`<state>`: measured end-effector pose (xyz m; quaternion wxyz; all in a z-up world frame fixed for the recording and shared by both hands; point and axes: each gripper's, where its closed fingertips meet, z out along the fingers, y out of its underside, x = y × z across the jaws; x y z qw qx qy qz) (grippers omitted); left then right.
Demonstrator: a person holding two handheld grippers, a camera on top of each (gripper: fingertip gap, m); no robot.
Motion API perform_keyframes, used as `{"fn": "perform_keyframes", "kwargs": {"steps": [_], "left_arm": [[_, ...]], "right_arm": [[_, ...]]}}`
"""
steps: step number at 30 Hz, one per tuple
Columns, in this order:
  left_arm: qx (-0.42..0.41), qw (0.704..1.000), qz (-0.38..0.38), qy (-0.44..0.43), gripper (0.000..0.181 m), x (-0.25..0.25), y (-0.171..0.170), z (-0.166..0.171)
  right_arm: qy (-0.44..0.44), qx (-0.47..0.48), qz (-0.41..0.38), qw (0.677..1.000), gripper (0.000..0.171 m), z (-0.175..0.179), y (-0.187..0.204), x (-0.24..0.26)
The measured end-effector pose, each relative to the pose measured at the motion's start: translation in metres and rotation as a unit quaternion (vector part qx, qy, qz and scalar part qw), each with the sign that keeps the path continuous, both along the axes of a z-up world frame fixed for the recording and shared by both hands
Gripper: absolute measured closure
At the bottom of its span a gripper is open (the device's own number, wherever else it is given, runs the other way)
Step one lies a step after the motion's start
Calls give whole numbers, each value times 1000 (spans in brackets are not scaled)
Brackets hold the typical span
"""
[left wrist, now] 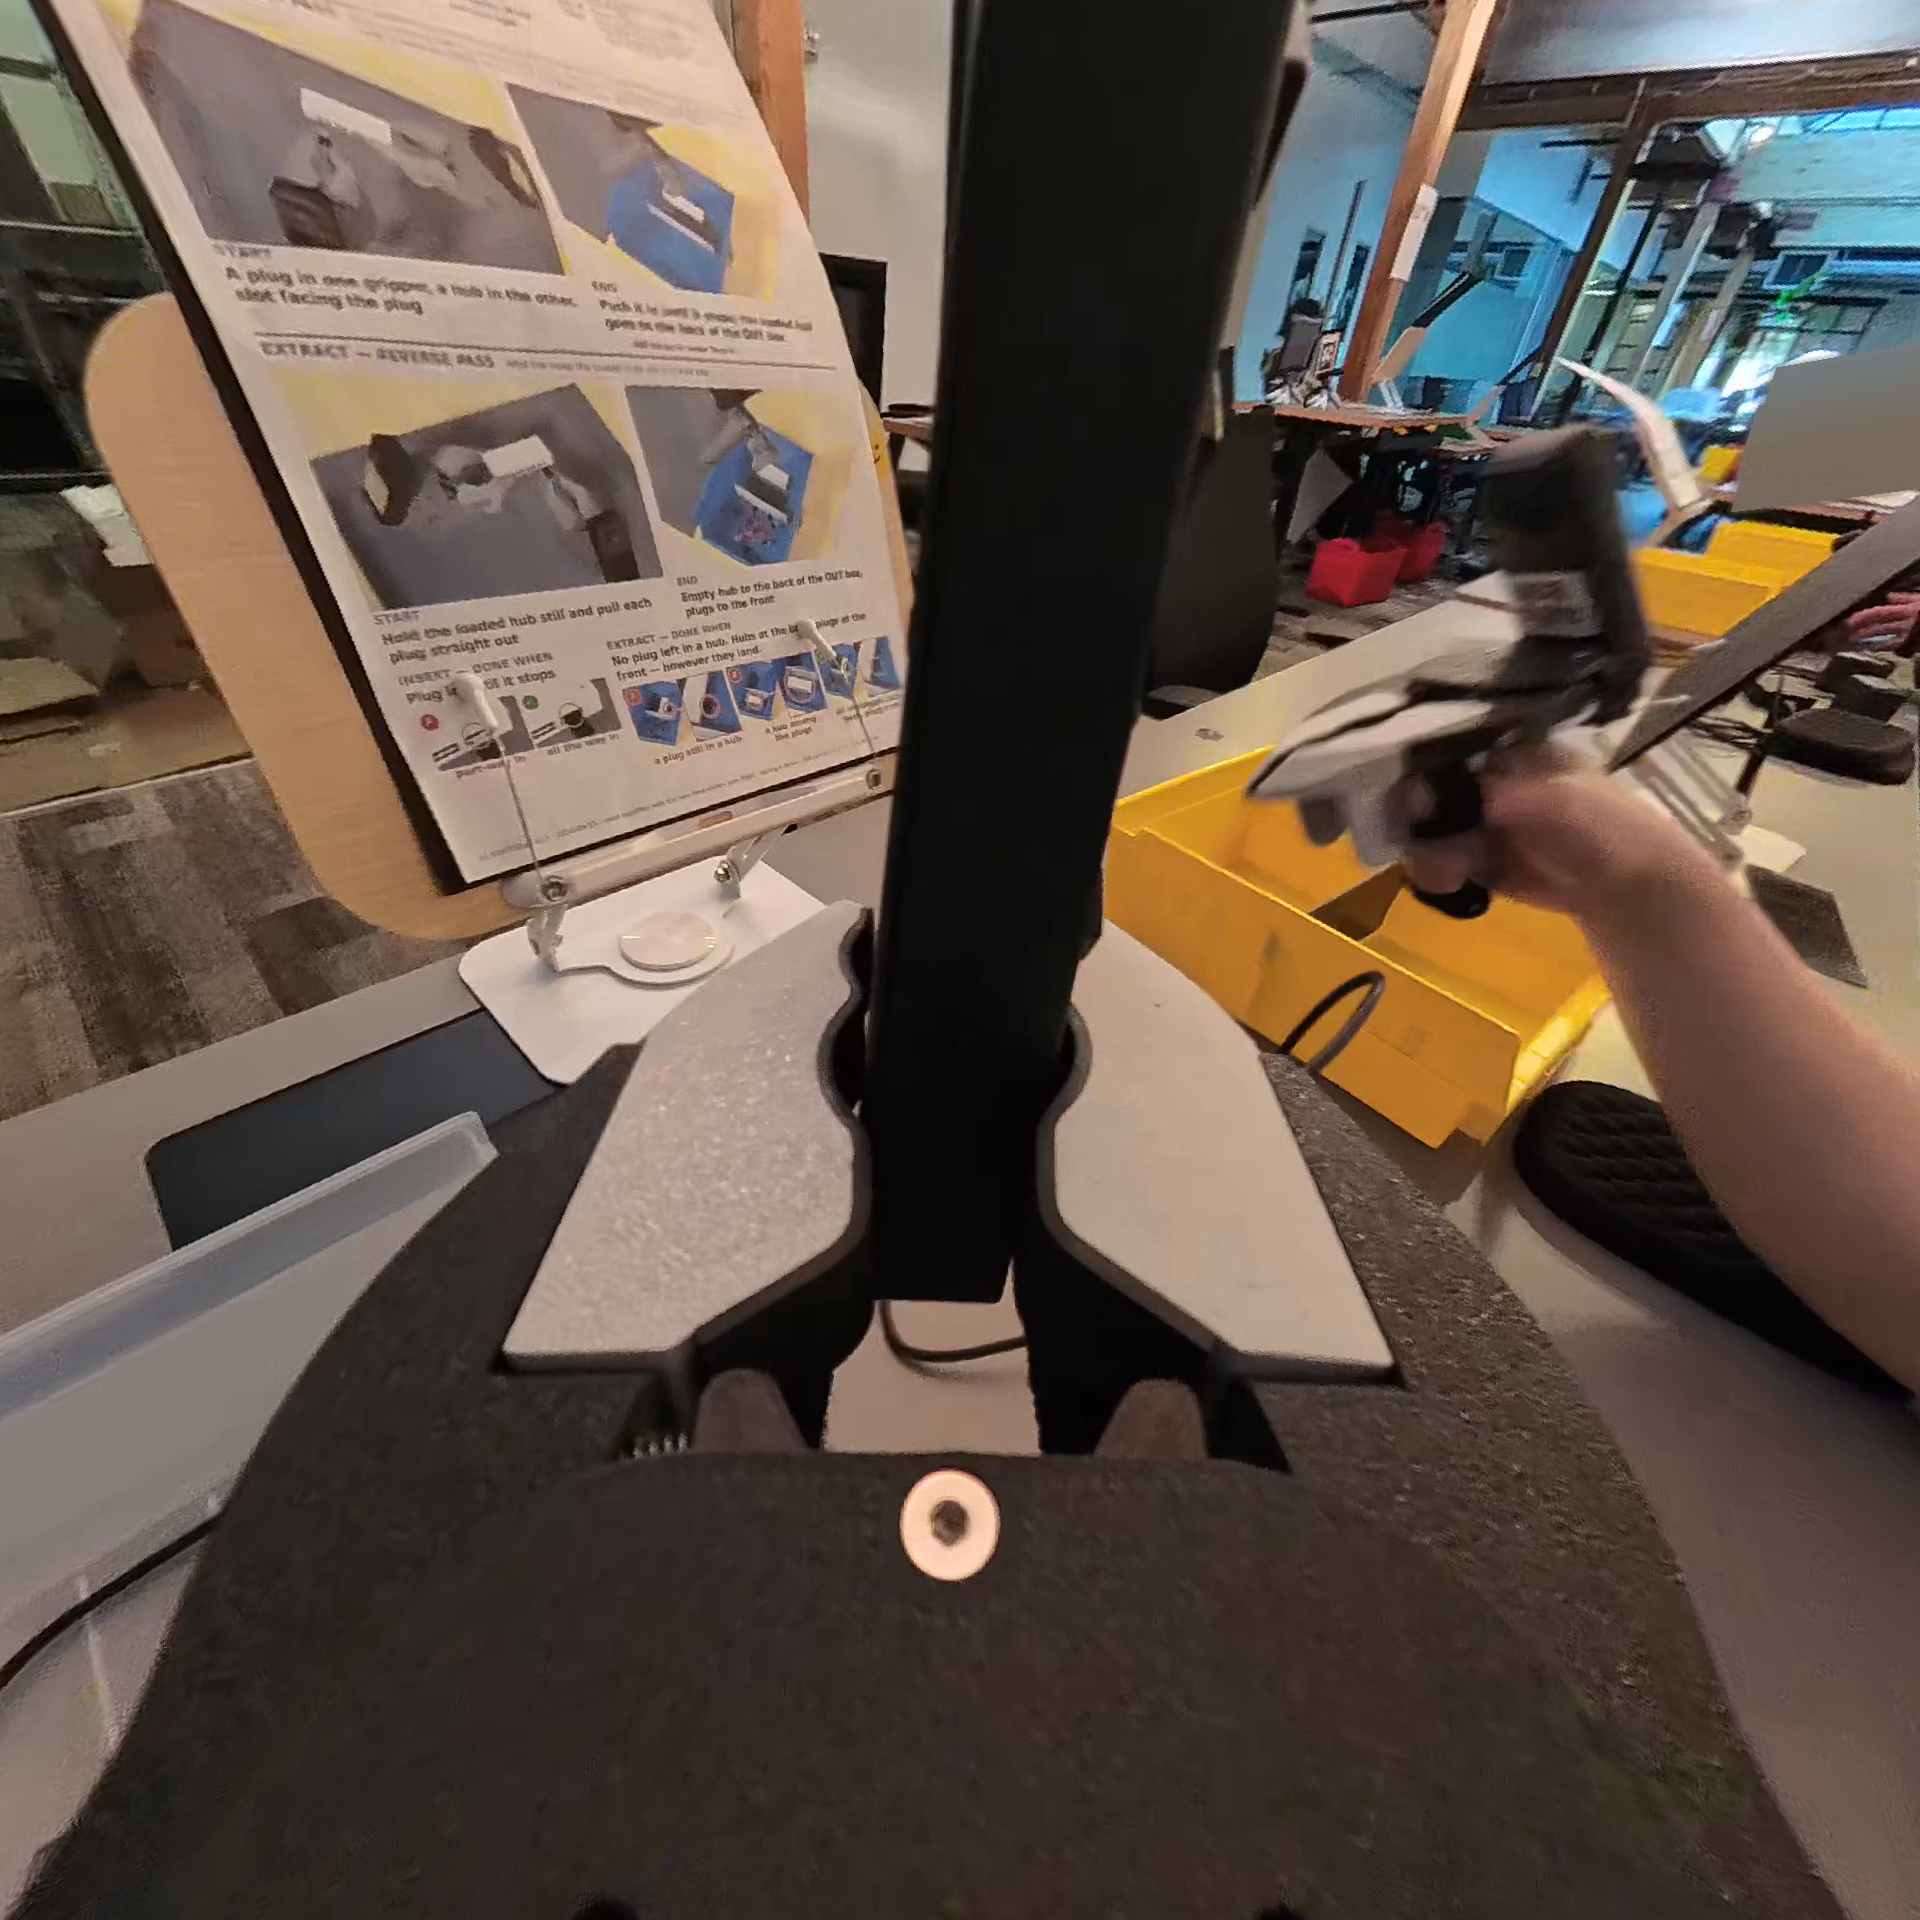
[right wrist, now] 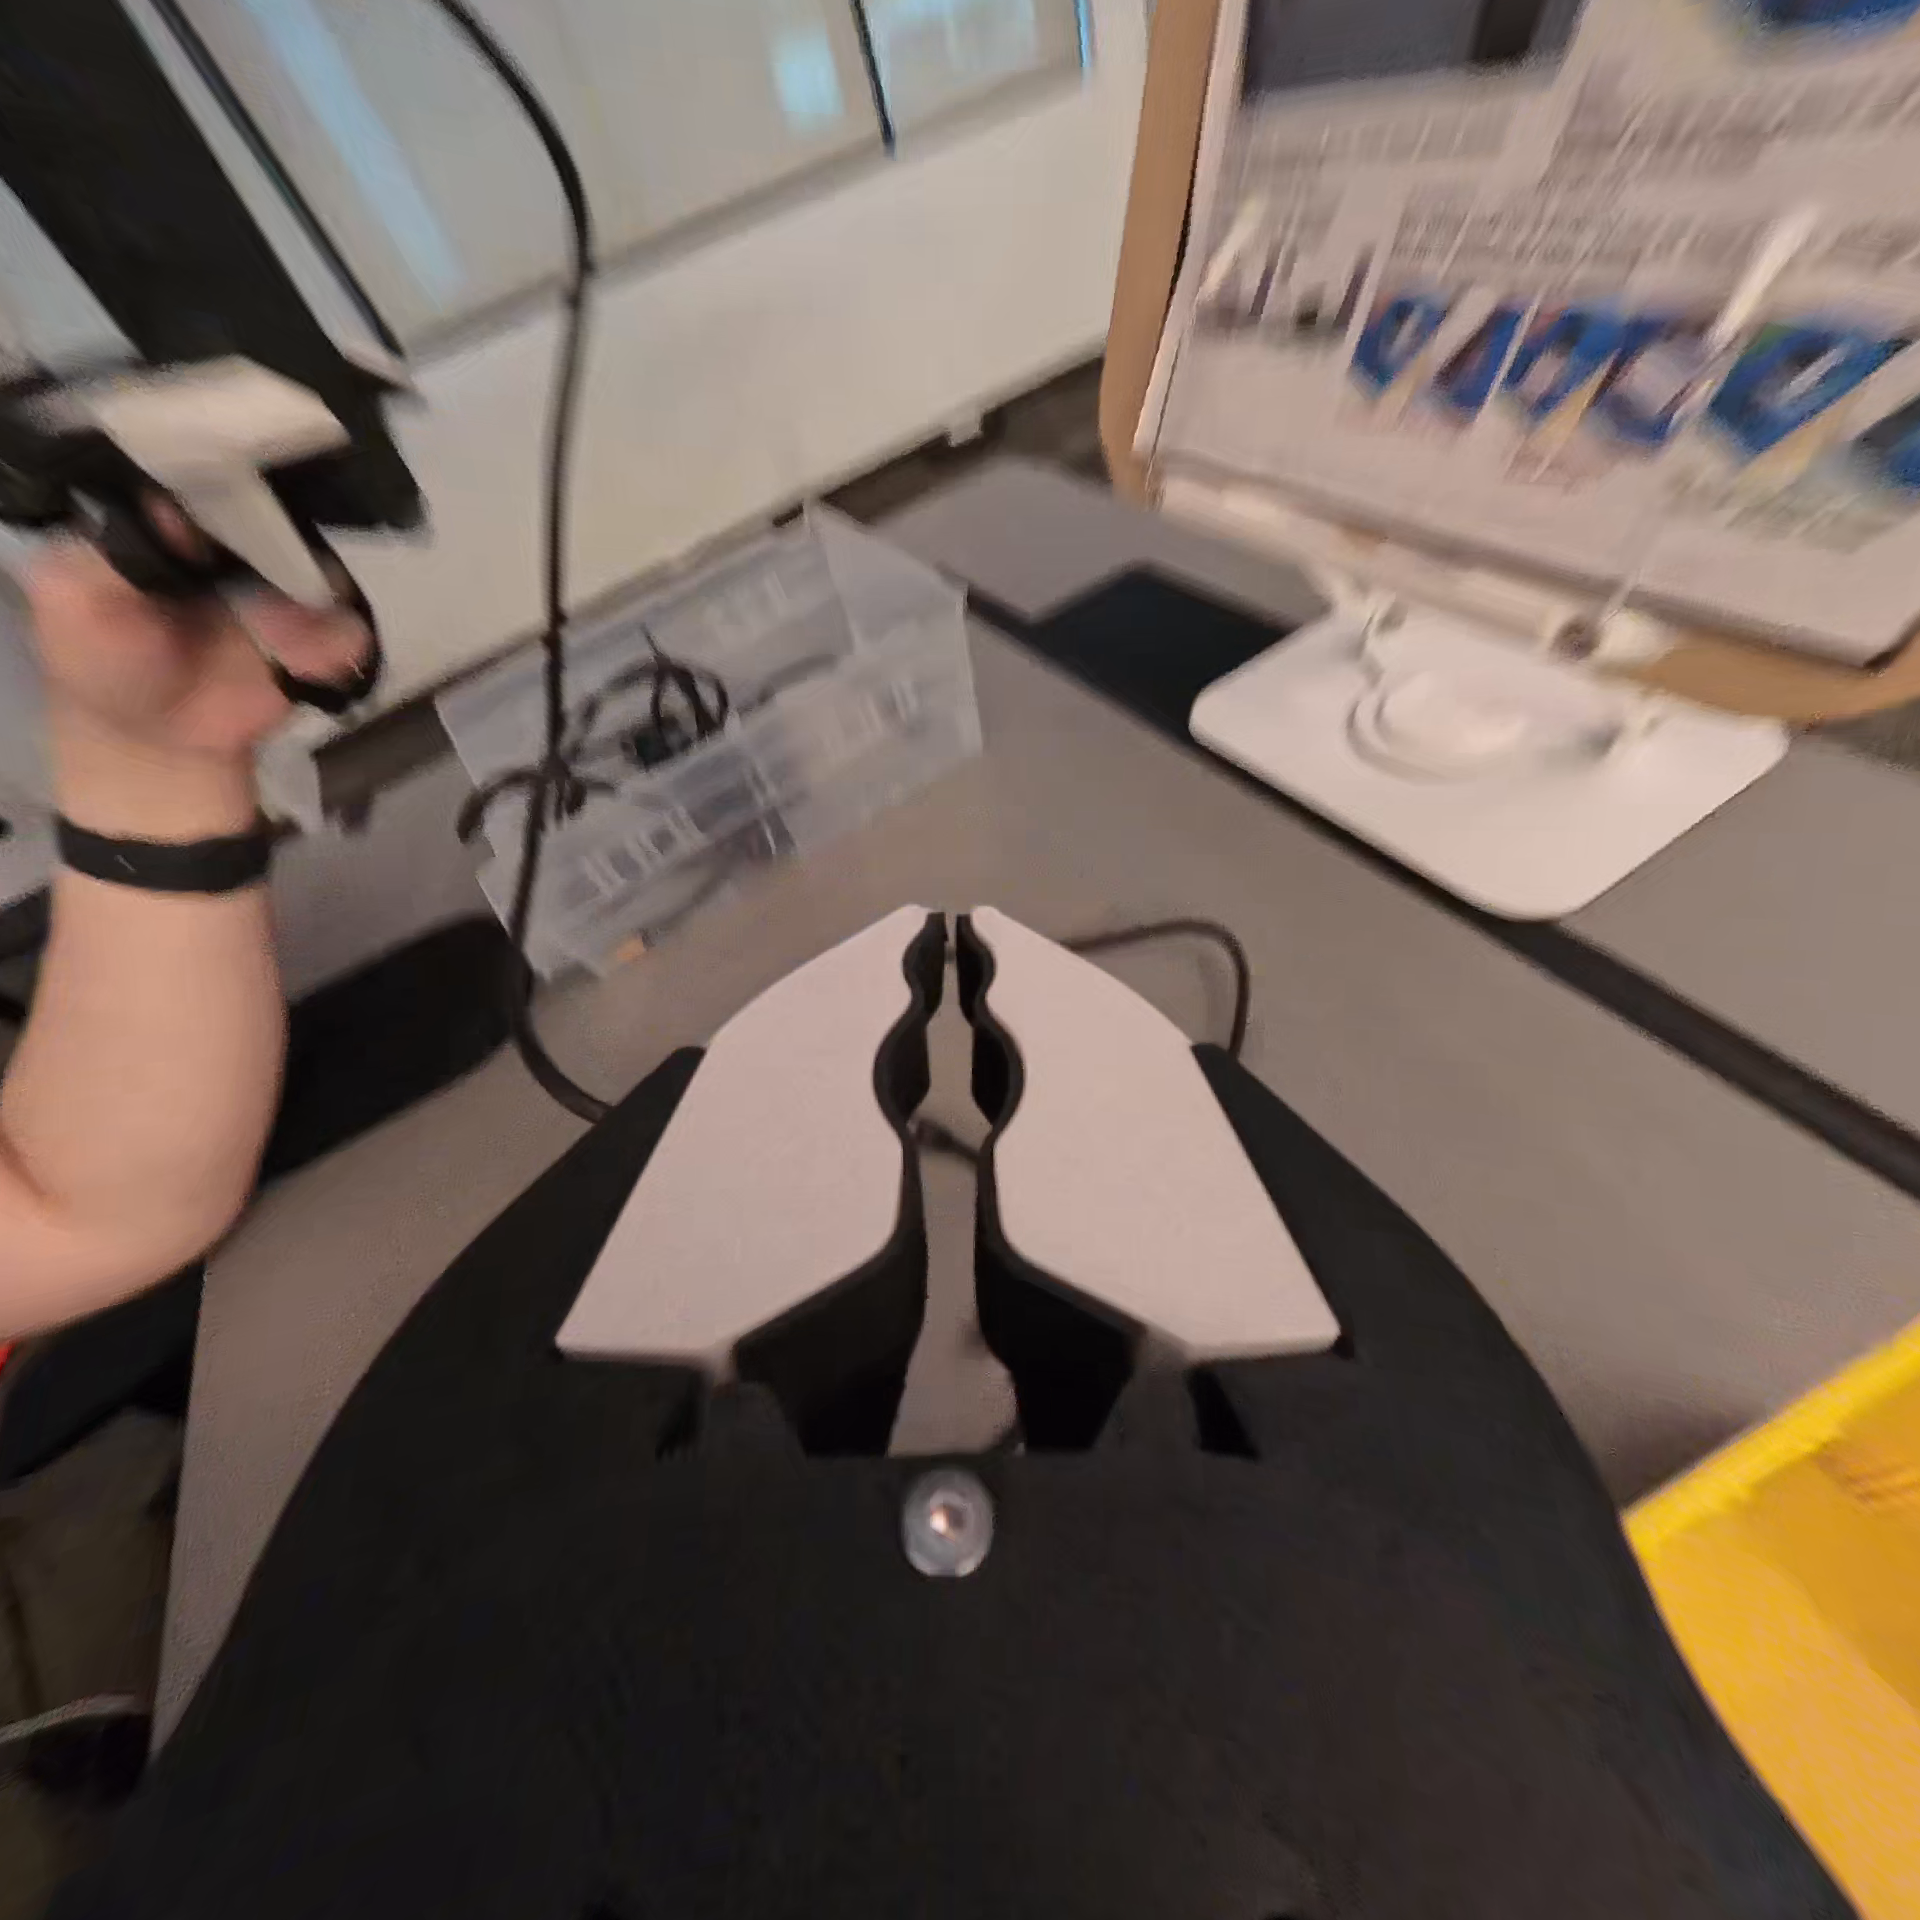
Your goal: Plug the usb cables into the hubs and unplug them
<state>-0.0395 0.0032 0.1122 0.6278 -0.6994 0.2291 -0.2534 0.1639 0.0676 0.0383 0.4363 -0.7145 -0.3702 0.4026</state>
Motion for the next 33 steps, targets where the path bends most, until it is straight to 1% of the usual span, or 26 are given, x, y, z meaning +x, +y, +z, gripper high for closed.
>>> {"fn": "perform_keyframes", "kwargs": {"steps": [2,6,9,11,13,15,16,18,20,21,25,30,33], "left_arm": [[2,1000,-18,-8,153,1,-4,3],[10,999,-46,-25,153,7,-11,9],[16,998,-59,-23,153,11,-15,11],[16,998,-61,-20,153,13,-17,11],[16,998,-62,-19,153,15,-17,11],[13,997,-67,-20,153,19,-16,10],[10,997,-70,-19,153,20,-15,9],[6,997,-70,-15,153,23,-13,6],[4,998,-69,-8,153,25,-12,4],[4,998,-69,-6,153,26,-12,3],[7,997,-71,-3,153,27,-14,4],[12,997,-74,-3,153,26,-18,8],[14,997,-81,2,153,26,-21,8]], "right_arm": [[-59,-27,13,998,169,-31,-2,-22],[-130,-61,11,990,169,-83,-6,-62],[-188,-86,56,977,169,-119,-23,-88],[-243,-66,75,965,168,-140,-23,-92],[-278,-39,105,954,168,-155,-23,-92],[-285,-6,138,949,165,-158,-26,-94],[-299,21,138,944,163,-160,-24,-91],[-347,62,152,924,153,-170,-25,-85],[-389,69,174,902,146,-183,-32,-80],[-398,67,176,898,145,-188,-33,-80],[-381,24,182,906,143,-195,-34,-82],[-319,-27,186,929,143,-185,-36,-84],[-309,-50,180,932,143,-181,-35,-82]]}}
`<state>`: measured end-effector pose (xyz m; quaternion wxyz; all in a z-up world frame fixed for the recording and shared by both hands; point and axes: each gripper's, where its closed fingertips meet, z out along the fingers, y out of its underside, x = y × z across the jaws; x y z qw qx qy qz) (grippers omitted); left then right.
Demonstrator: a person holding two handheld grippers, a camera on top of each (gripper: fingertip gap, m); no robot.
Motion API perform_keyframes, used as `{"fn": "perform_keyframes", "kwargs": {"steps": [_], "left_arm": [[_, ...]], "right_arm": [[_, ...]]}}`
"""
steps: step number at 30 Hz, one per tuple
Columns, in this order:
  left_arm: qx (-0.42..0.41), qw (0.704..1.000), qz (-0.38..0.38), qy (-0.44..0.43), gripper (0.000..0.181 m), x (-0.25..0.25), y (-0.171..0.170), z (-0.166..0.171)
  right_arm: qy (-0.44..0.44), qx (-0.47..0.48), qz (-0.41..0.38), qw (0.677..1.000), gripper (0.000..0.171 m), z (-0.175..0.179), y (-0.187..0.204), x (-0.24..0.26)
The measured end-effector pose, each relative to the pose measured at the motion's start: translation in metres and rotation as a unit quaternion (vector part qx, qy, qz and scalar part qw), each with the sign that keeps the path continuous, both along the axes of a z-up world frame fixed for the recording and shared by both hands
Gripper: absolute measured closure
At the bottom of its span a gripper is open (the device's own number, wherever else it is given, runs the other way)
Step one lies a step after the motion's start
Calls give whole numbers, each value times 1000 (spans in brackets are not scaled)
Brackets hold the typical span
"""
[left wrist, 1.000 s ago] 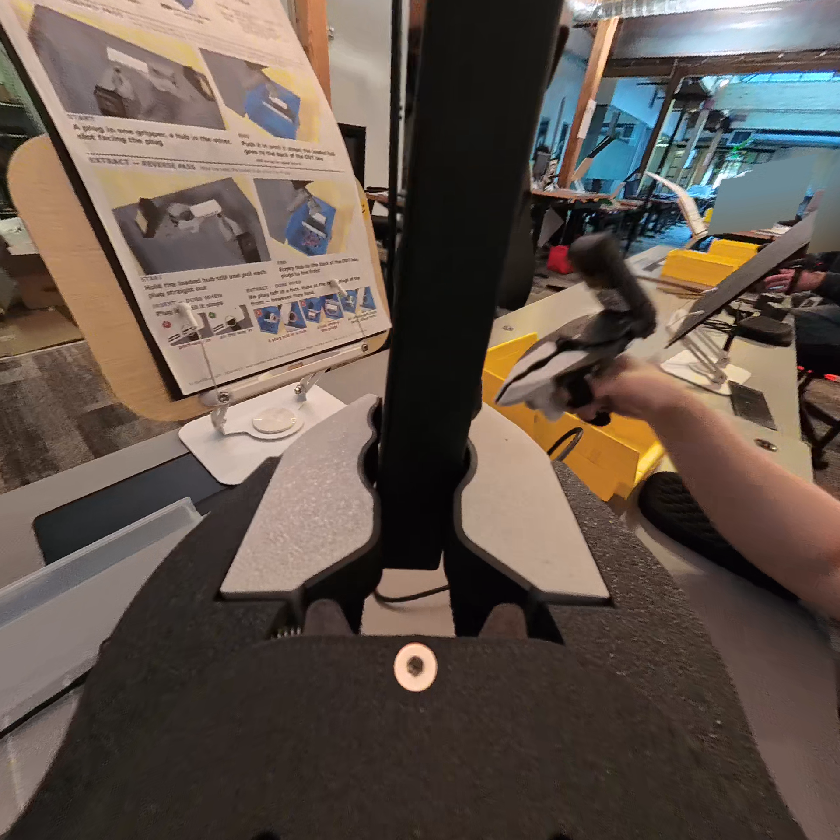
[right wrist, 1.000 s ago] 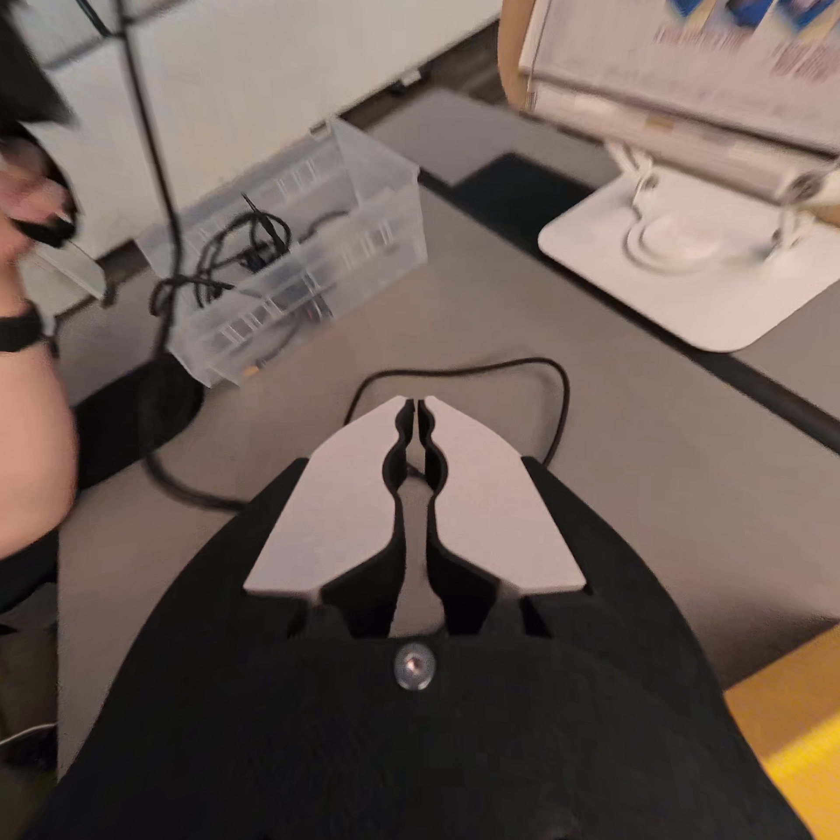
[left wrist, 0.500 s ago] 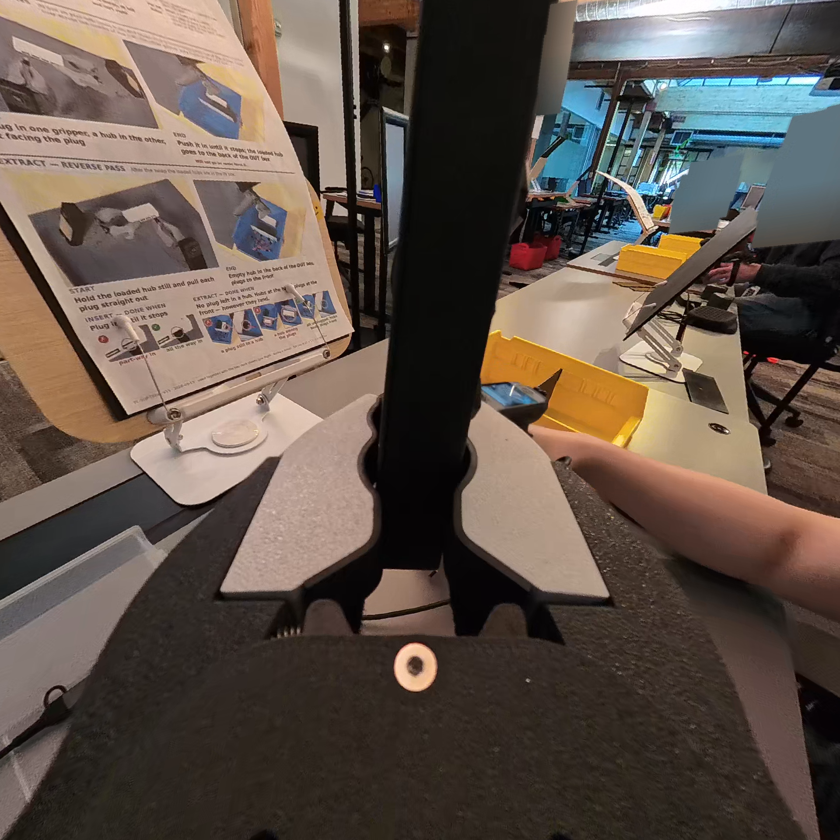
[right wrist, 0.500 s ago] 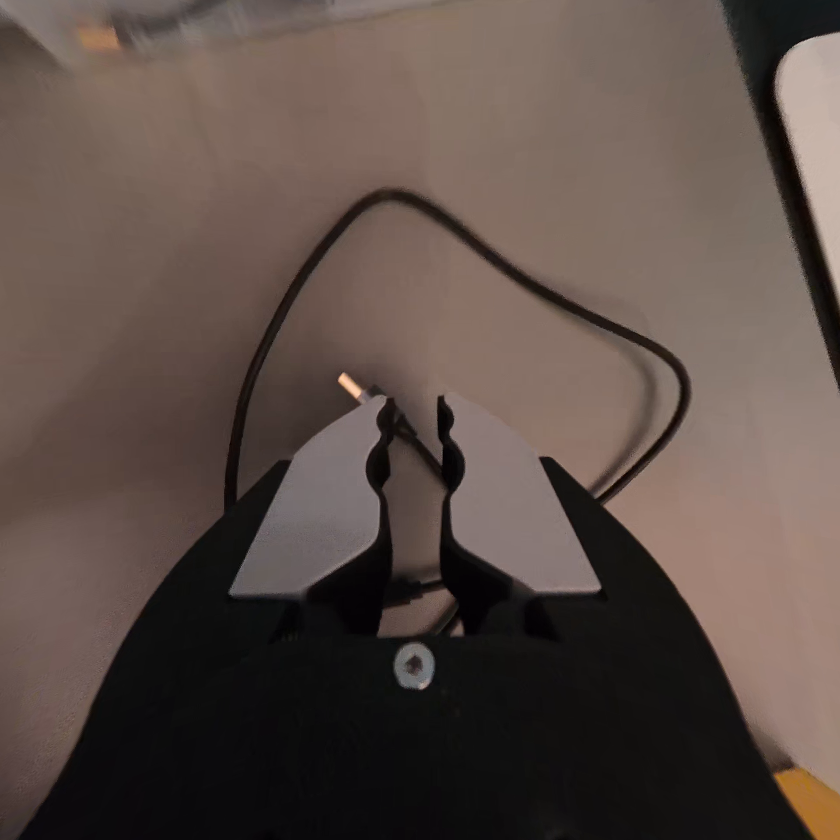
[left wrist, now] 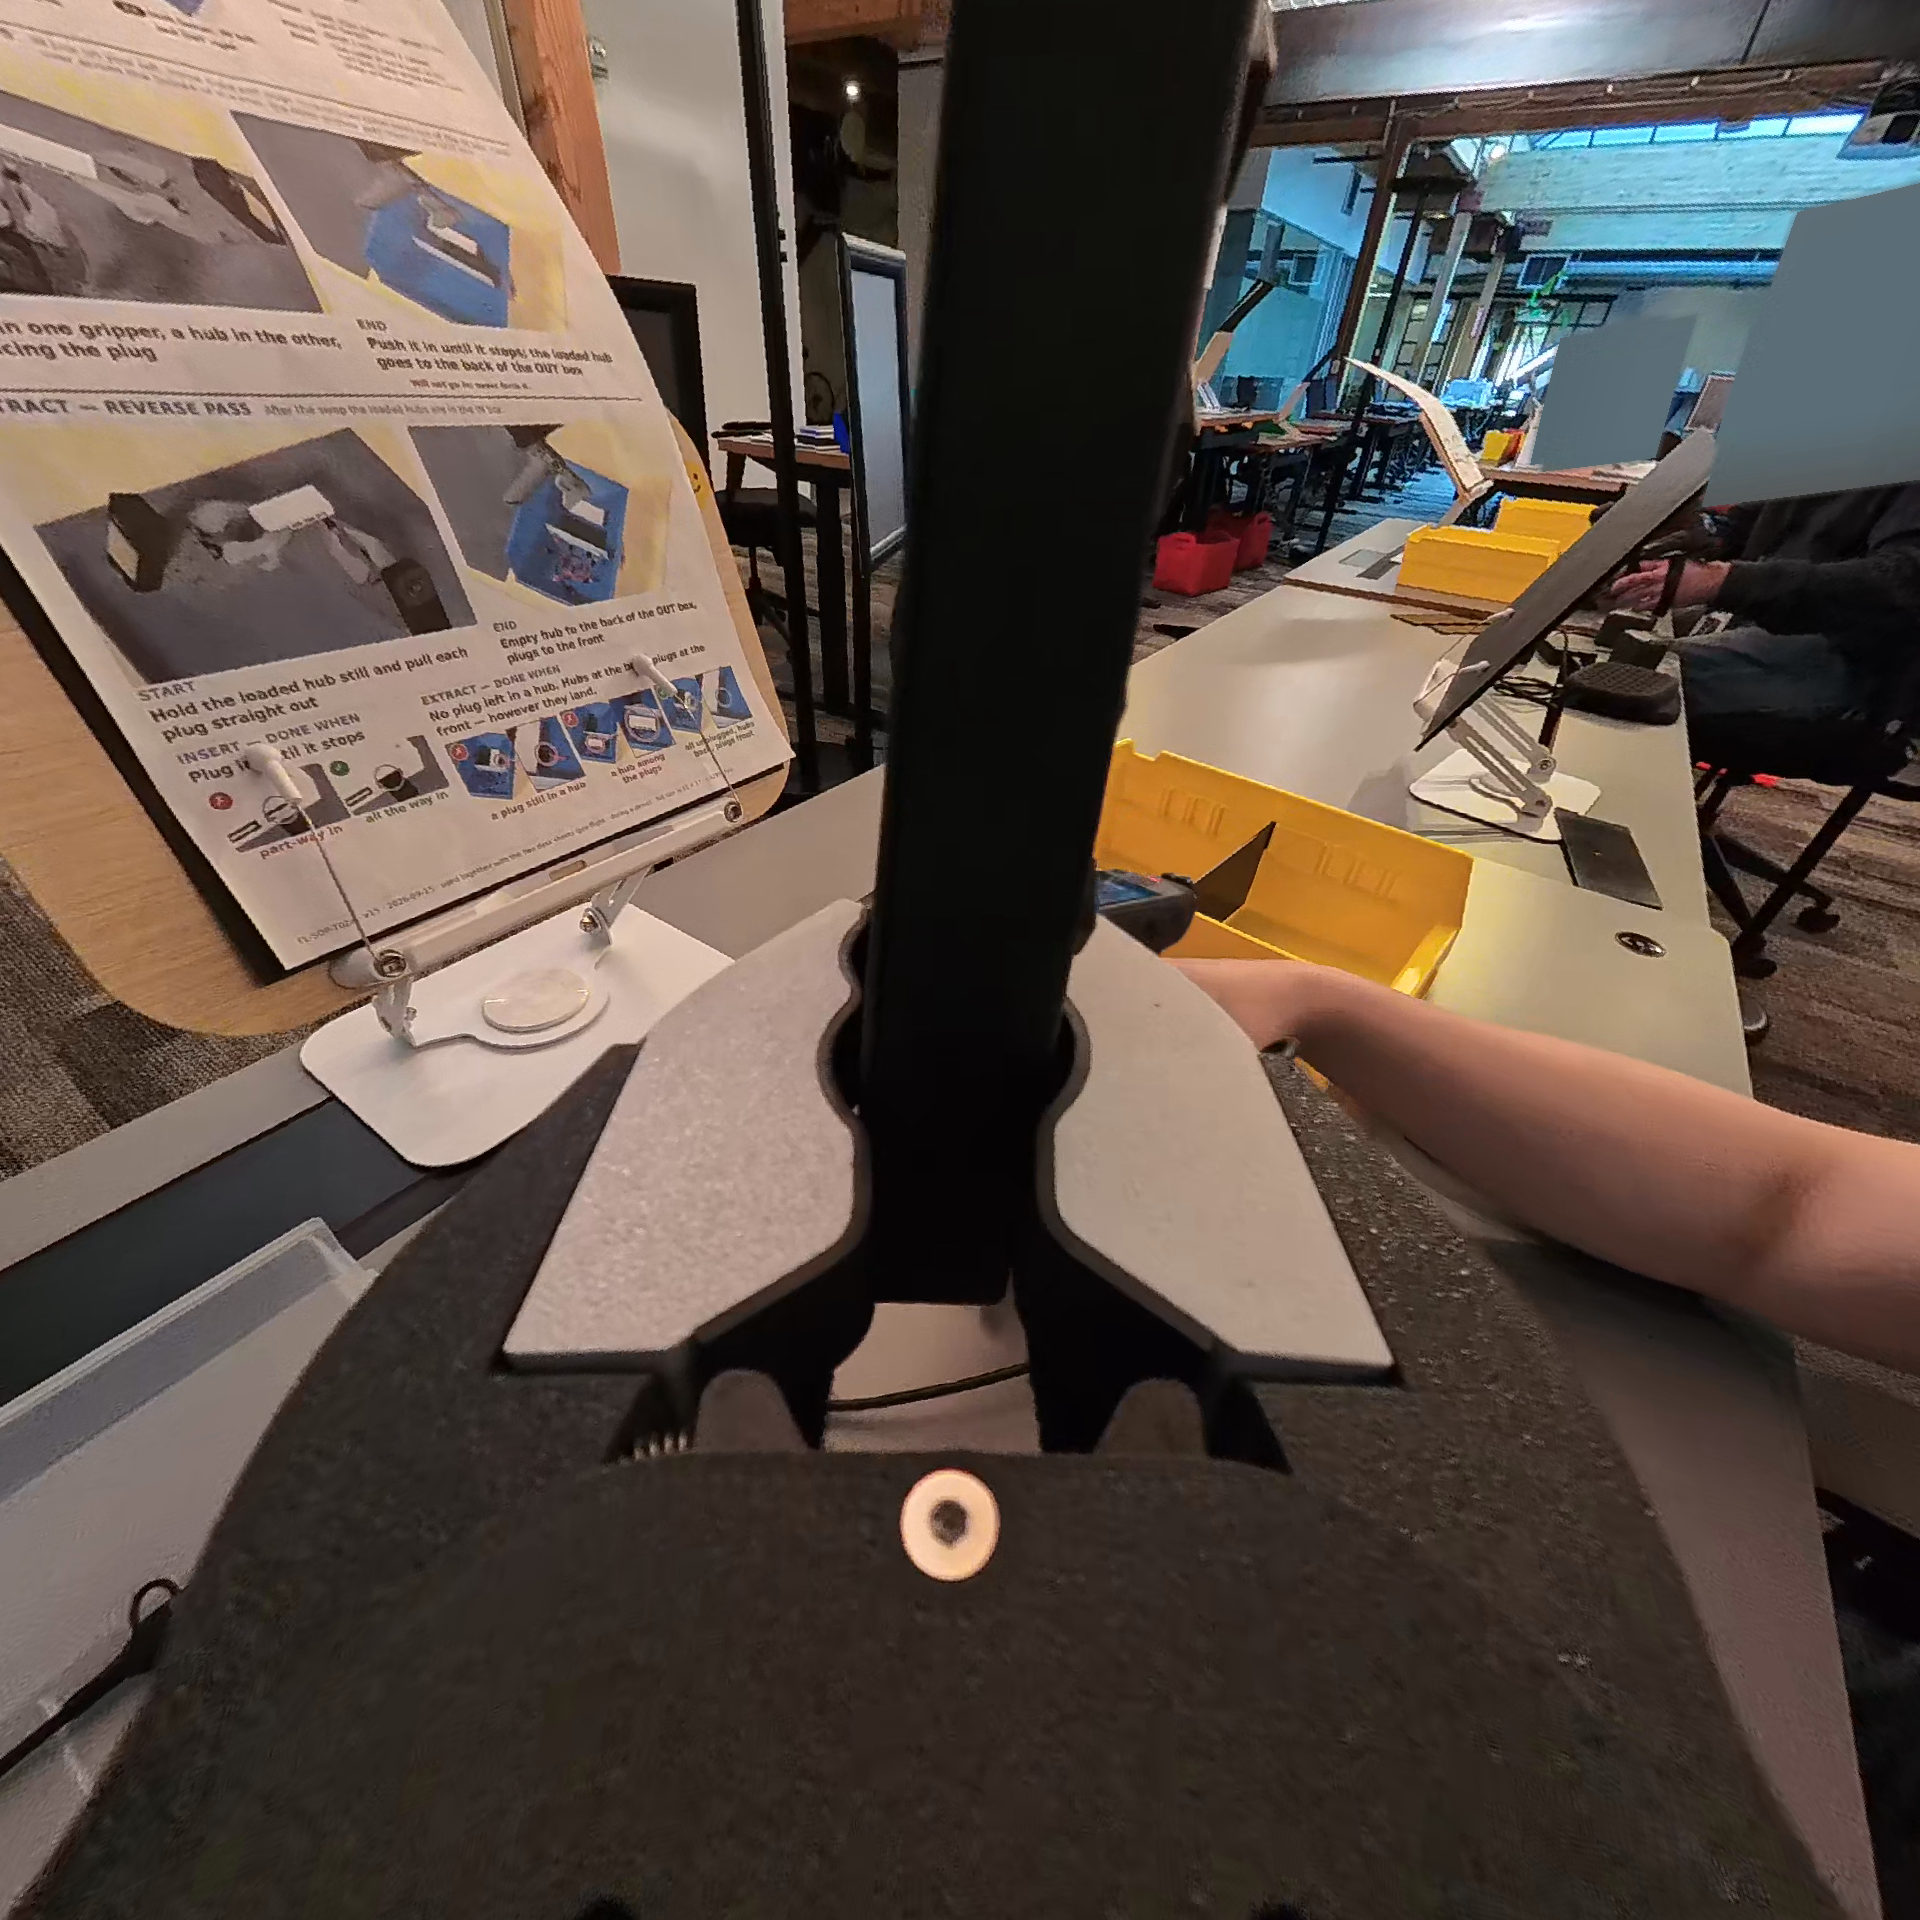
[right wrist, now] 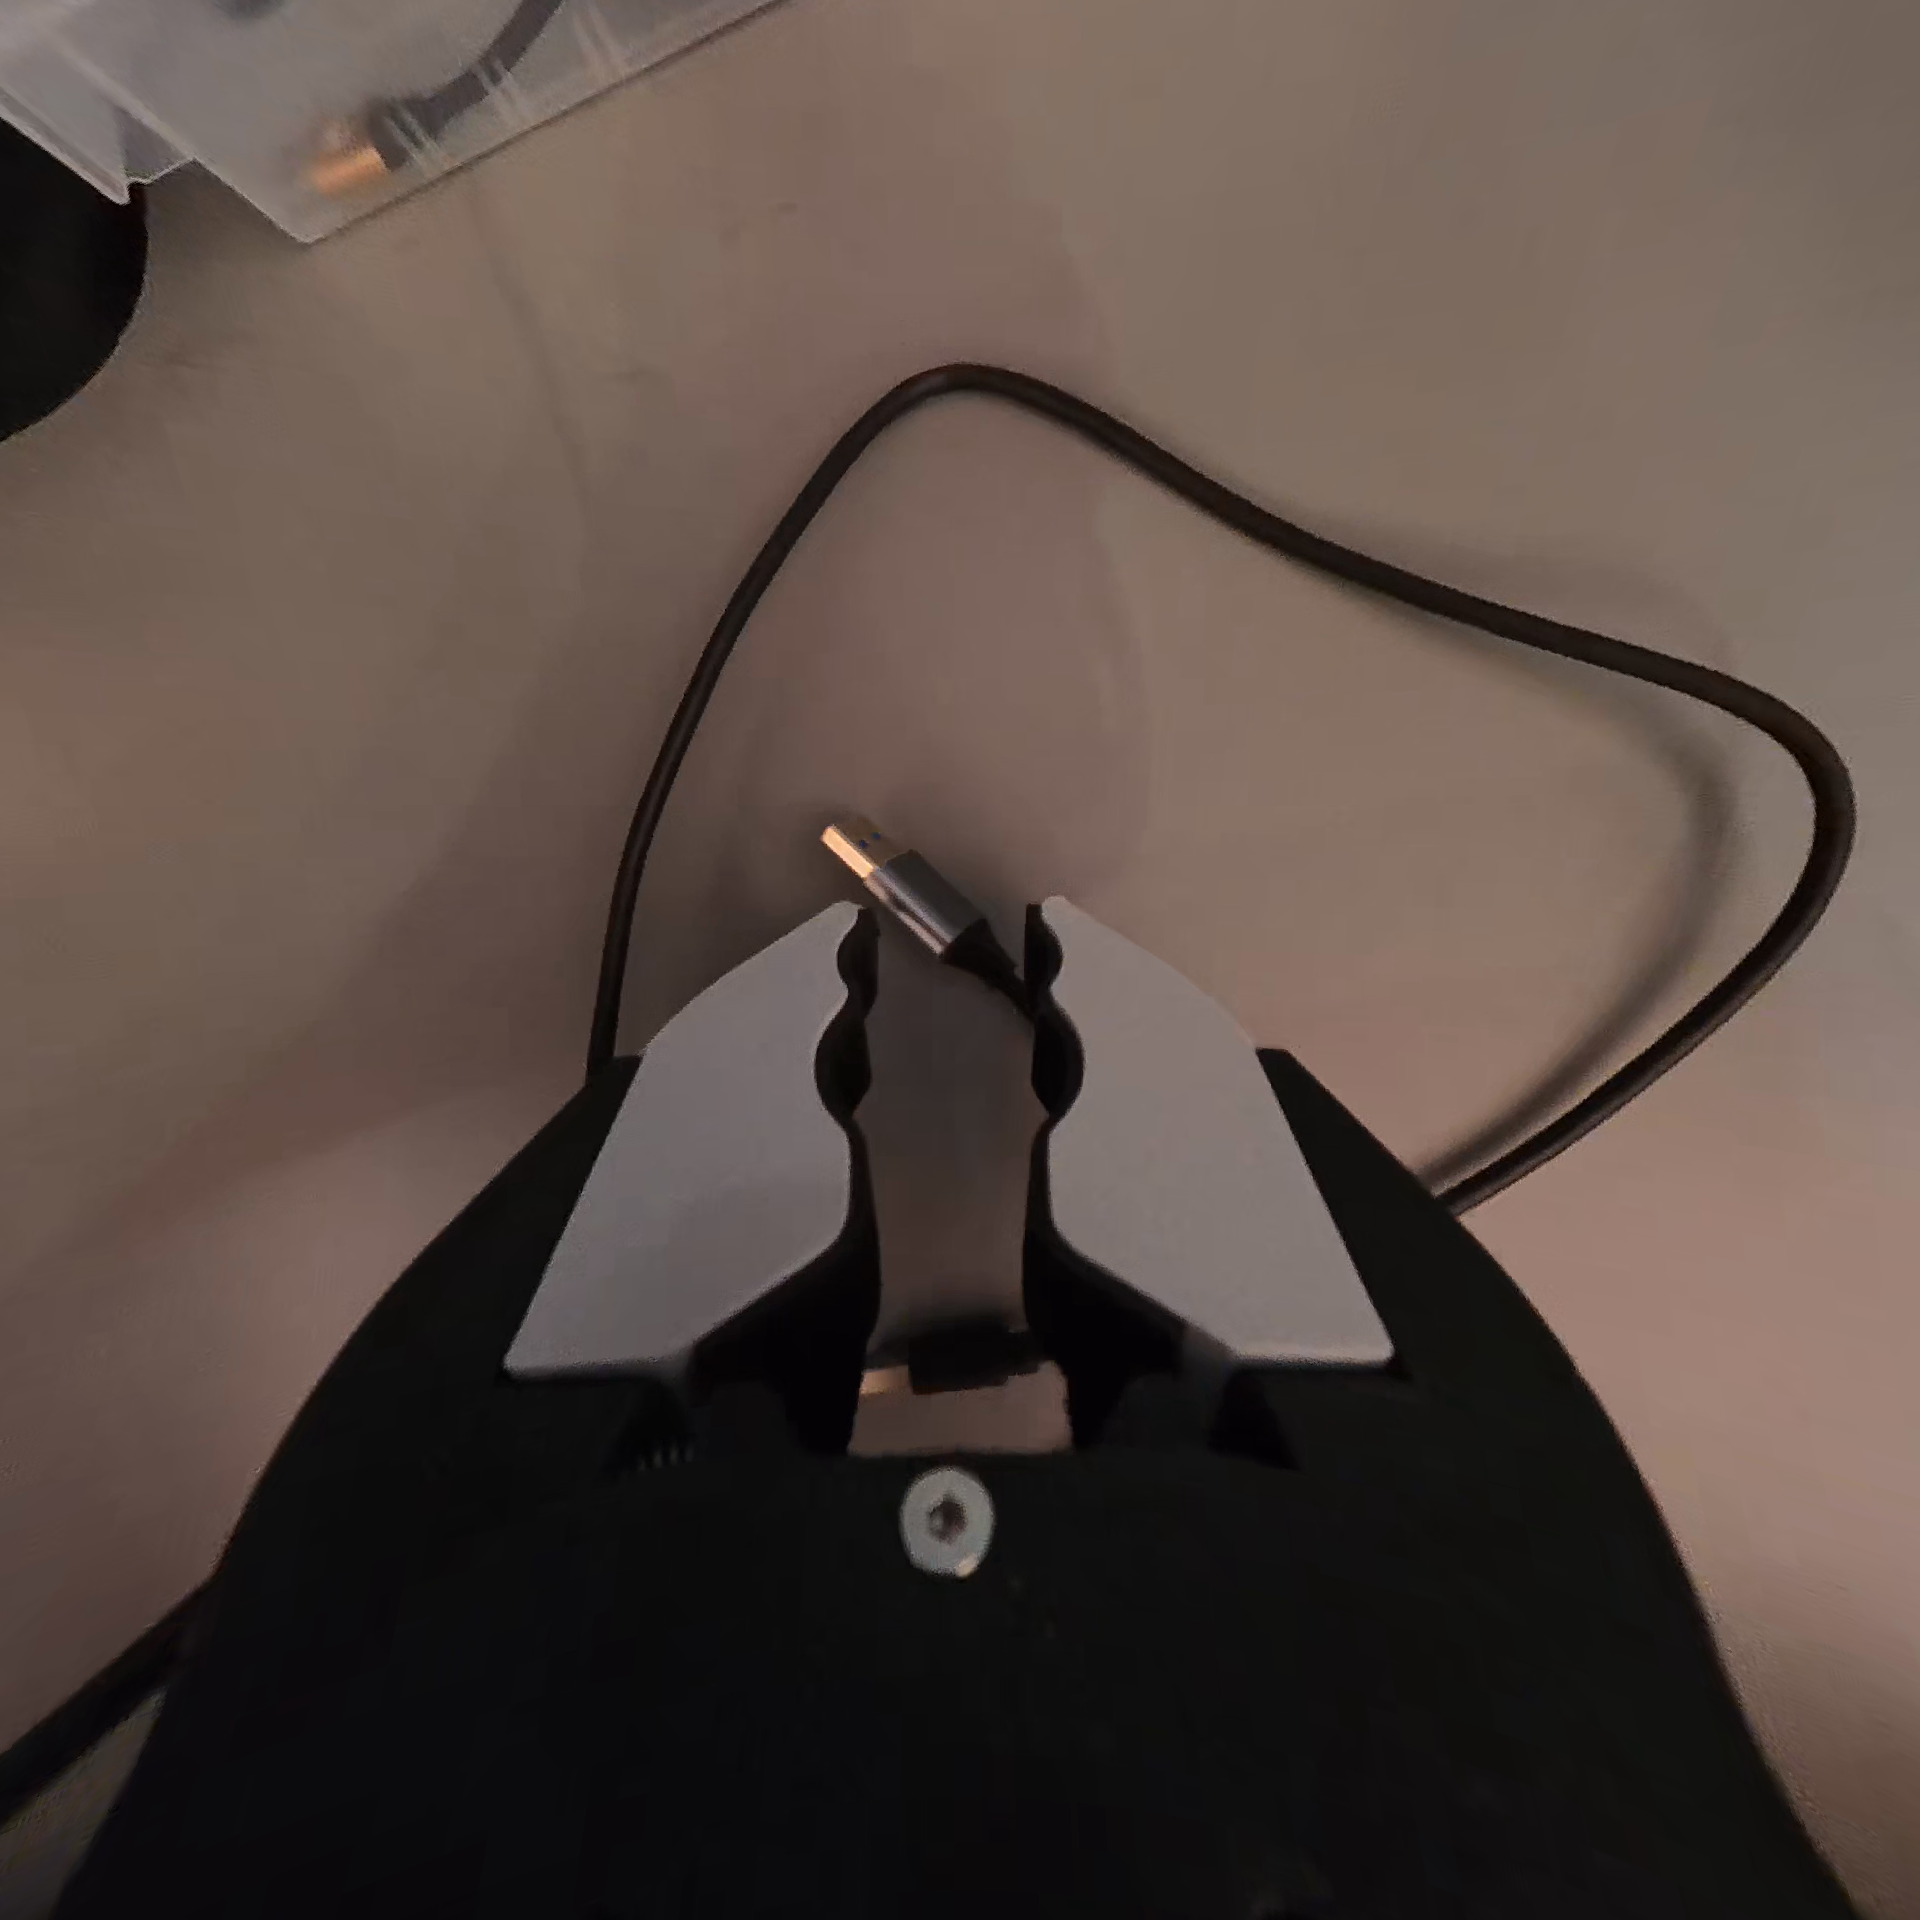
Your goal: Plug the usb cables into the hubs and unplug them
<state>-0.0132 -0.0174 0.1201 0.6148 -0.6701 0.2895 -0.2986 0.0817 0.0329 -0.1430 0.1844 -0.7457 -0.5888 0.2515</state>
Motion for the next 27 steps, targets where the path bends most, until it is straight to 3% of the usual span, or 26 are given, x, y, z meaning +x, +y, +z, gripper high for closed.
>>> {"fn": "perform_keyframes", "kwargs": {"steps": [12,27], "left_arm": [[8,997,-65,-28,154,8,-17,8],[-5,998,-58,4,153,18,-11,-3]], "right_arm": [[-18,-74,-67,995,151,-11,10,12],[33,-39,5,999,153,-15,2,-15]]}}
